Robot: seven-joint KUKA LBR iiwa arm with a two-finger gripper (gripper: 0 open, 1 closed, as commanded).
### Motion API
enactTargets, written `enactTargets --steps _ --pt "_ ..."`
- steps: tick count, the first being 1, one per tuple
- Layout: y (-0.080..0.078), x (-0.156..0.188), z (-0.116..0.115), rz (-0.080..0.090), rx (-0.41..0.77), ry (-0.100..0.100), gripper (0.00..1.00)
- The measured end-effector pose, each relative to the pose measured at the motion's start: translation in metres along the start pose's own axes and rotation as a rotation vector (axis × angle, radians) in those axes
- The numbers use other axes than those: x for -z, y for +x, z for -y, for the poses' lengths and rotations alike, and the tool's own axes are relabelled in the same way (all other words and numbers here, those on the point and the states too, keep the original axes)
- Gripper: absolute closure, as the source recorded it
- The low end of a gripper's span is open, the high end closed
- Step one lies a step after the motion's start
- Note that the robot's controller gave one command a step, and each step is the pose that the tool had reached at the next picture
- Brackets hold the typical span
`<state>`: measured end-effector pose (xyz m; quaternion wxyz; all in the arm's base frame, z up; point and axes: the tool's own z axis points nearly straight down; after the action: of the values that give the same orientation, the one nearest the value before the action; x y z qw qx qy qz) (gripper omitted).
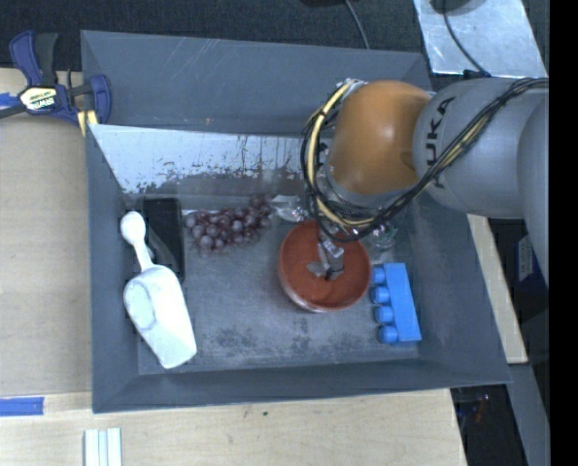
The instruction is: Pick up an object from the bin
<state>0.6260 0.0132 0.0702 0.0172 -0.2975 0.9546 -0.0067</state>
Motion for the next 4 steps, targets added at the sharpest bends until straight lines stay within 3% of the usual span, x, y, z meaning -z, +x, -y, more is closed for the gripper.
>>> enactTargets --steps 1,2,3,4 --pt "0.017 0.004 0.011 0.006 0.136 0.005 1.00" --pt "0.017 0.004 0.011 0.006 0.135 0.005 1.00" --pt "0.017 0.031 0.015 0.008 0.122 0.008 1.00" --pt "0.020 0.097 0.014 0.010 0.112 0.007 1.00"
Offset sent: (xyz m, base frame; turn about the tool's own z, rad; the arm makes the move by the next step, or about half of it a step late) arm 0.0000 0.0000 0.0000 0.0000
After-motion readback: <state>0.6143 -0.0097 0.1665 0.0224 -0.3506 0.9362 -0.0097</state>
